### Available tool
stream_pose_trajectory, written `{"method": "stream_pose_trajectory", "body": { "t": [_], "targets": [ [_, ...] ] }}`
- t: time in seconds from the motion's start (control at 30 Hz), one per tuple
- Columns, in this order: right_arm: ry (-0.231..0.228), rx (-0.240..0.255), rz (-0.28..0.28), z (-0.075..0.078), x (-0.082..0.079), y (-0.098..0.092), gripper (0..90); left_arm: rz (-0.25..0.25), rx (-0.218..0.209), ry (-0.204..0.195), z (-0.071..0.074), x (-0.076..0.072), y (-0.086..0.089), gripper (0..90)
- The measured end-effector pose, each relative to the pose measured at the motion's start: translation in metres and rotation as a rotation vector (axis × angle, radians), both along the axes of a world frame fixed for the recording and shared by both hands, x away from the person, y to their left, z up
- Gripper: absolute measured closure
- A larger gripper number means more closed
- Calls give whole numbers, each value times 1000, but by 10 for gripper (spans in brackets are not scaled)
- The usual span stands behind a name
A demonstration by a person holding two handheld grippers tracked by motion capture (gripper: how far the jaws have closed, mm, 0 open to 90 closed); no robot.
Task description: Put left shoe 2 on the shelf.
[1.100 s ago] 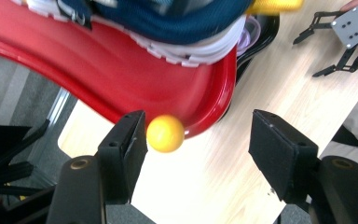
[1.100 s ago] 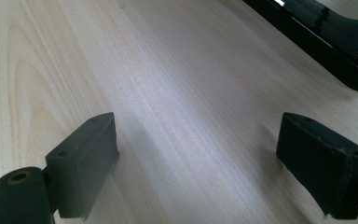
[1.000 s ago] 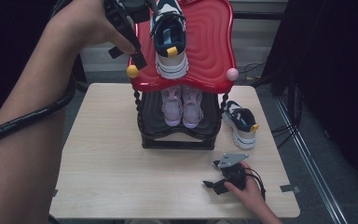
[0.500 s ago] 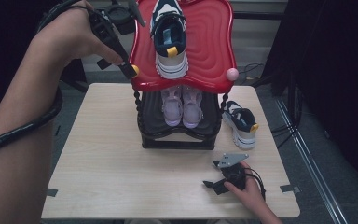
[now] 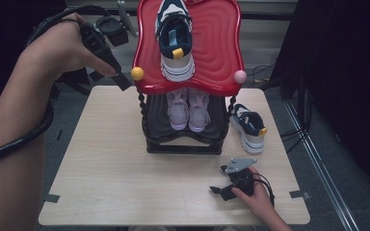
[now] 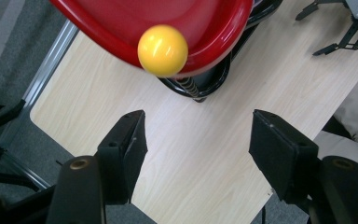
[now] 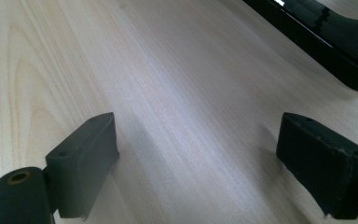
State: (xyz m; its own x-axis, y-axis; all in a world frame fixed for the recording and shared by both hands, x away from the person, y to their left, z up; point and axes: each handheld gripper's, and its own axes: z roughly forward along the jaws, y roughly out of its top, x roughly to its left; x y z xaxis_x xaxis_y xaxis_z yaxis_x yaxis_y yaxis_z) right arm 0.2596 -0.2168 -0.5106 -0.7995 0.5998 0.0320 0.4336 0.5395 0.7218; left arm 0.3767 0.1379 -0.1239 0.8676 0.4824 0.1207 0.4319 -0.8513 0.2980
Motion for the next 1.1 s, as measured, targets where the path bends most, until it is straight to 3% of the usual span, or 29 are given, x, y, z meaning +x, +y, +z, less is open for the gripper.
{"method": "stream_pose_trajectory", "body": {
  "t": [0.63, 1.1],
  "targets": [
    [-3, -2, 3, 0, 0, 0, 117, 9, -42, 26, -43, -13, 27, 359],
    [-3, 0, 2, 0, 0, 0, 117, 11, -70, 74, -96, -20, 41, 359]
  ]
}}
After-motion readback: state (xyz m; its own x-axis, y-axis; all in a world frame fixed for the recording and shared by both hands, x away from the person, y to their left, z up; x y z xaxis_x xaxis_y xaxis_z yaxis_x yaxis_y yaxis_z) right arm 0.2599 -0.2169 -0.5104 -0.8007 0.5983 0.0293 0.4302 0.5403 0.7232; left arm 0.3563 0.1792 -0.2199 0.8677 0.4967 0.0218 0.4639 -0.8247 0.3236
